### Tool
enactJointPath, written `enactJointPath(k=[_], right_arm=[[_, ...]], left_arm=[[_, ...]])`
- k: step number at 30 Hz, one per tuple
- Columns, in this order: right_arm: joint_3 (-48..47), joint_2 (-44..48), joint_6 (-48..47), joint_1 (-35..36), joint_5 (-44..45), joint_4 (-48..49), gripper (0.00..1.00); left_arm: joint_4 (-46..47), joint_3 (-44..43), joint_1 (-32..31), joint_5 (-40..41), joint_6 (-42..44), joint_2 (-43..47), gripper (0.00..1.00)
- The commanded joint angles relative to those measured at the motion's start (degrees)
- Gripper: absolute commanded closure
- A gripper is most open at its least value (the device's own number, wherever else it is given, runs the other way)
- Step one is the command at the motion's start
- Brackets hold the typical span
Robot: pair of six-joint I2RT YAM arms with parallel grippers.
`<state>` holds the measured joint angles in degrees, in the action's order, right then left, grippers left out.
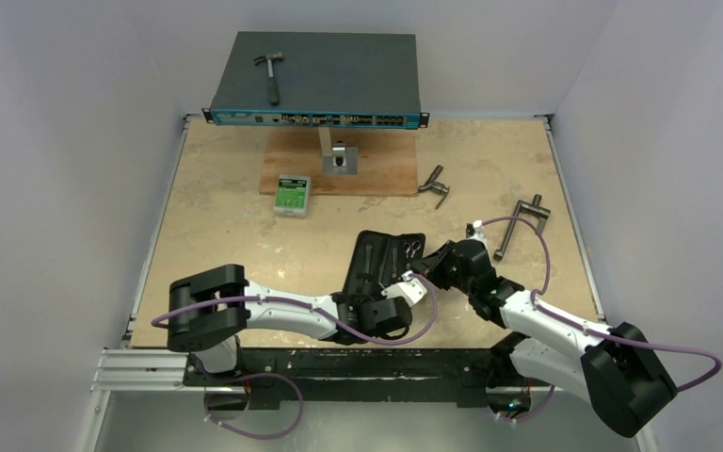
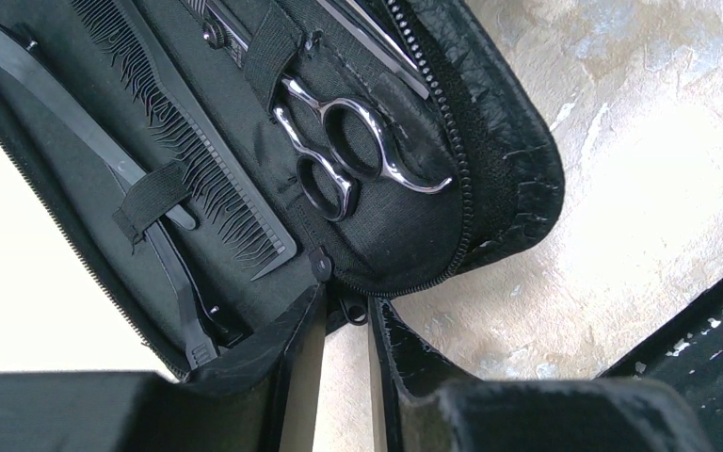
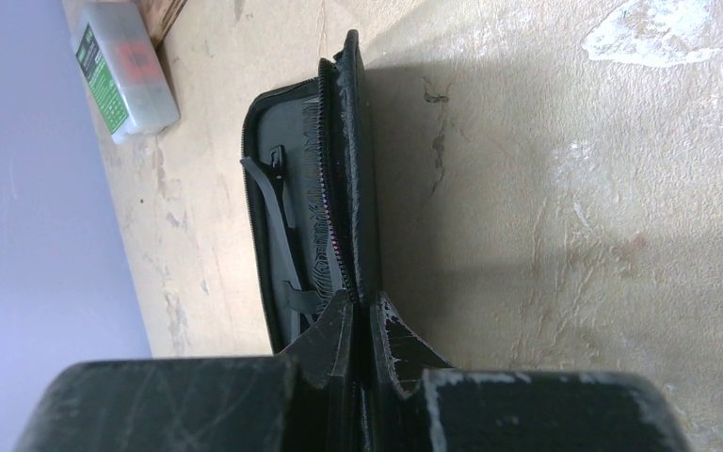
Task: Sort the hair-cutting tools
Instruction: Close the hairdressing tool bag at the center of the board.
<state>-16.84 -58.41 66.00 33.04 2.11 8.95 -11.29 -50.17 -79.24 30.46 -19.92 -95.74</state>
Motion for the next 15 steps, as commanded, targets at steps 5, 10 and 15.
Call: enactJointPath(k=[5,10,15], right_arm=[[-0.6,1.4,0.3,0.1,-1.1,1.4,1.0],[-0.6,1.4,0.3,0.0,-1.1,1.3,1.0],[-0.6,1.8,0.3,0.0,-0.8,0.9,1.0]], left_arm=[[-0.3,-0.9,-0.7,-1.6,-0.5,1.5,0.72],[-0.7,-1.0,-1.0,-1.4,-0.8,0.9,0.72],[-1.4,-1.2,-1.4,-1.2,-0.6,1.0,0.71]])
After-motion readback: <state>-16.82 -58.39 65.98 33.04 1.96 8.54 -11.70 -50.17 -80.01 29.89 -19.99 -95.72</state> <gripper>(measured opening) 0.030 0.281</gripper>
